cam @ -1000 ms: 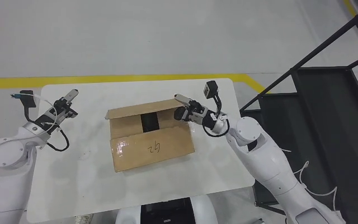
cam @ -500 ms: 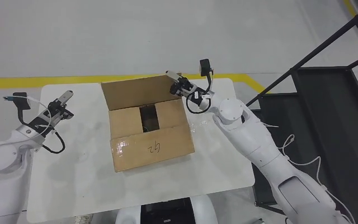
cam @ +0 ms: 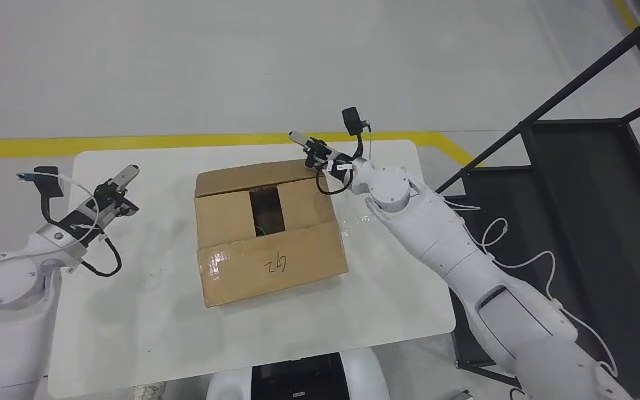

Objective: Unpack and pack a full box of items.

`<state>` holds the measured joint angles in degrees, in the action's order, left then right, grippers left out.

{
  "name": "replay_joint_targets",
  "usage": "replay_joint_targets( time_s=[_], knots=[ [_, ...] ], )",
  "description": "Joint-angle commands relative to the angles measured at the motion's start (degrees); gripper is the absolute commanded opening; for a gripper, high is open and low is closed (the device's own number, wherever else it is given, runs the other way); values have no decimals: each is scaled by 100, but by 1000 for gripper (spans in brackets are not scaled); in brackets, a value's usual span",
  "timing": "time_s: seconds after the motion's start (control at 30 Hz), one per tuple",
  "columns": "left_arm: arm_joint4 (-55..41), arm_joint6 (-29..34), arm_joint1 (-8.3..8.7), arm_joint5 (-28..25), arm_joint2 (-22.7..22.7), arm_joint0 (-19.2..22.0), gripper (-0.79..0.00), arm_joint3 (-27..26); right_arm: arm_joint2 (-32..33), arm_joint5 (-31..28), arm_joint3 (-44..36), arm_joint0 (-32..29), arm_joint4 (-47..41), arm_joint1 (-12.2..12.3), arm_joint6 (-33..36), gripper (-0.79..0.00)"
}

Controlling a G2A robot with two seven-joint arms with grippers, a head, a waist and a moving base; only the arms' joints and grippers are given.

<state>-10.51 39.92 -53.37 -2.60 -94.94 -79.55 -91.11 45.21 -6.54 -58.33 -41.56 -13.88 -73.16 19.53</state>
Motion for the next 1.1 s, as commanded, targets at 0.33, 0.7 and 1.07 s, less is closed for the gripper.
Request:
replay_joint_targets(
  time_s=[0.33, 0.7, 1.07],
  knots=[
    [-28, -2, -18, 55, 68, 51, 0, 39, 407, -345, 83, 107, -249, -50, 406, 0],
    [-43, -103, -36, -5, 73, 76, 0, 78, 1937, -832, -1762, -1244, -264, 575, 2915, 0],
    [-25, -64, -50, -72, 120, 81, 0, 79, 2992, -757, -3027, -2889, 103, 968, 3914, 0]
  ],
)
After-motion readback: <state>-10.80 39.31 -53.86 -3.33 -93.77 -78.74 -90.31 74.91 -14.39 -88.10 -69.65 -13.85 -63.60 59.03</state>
